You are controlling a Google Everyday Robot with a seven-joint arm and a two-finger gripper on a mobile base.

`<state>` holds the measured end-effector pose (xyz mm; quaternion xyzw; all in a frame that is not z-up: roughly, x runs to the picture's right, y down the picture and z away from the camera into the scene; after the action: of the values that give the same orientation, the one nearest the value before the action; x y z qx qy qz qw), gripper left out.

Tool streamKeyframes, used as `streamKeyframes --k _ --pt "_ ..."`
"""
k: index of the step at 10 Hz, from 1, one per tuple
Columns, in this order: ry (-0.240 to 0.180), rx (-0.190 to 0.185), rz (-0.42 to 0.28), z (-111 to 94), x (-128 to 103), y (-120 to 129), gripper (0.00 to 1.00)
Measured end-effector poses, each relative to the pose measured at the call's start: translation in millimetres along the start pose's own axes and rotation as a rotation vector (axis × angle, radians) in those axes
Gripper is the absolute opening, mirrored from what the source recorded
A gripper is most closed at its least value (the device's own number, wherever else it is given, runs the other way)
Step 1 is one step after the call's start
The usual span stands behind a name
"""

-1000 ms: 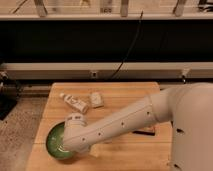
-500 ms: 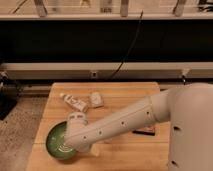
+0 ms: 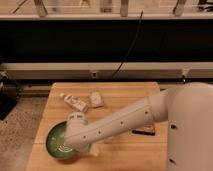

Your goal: Pick up the ceramic bowl

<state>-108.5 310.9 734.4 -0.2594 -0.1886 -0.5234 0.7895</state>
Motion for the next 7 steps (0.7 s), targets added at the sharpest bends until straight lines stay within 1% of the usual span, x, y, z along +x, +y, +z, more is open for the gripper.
streamKeyframes --k 1,3,4,6,7 --pt "0.002 0.002 0.003 -0.7 0.5 0.6 0.59" --pt "0.007 0.003 0.013 -1.8 1.7 2.3 0.37" --pt "0.011 0.004 0.015 -2.0 2.7 2.6 0.29" --pt "0.011 -0.006 0.005 -1.3 2.9 5.2 0.08" --pt "0.01 -0.002 0.007 -1.1 3.5 6.7 0.02"
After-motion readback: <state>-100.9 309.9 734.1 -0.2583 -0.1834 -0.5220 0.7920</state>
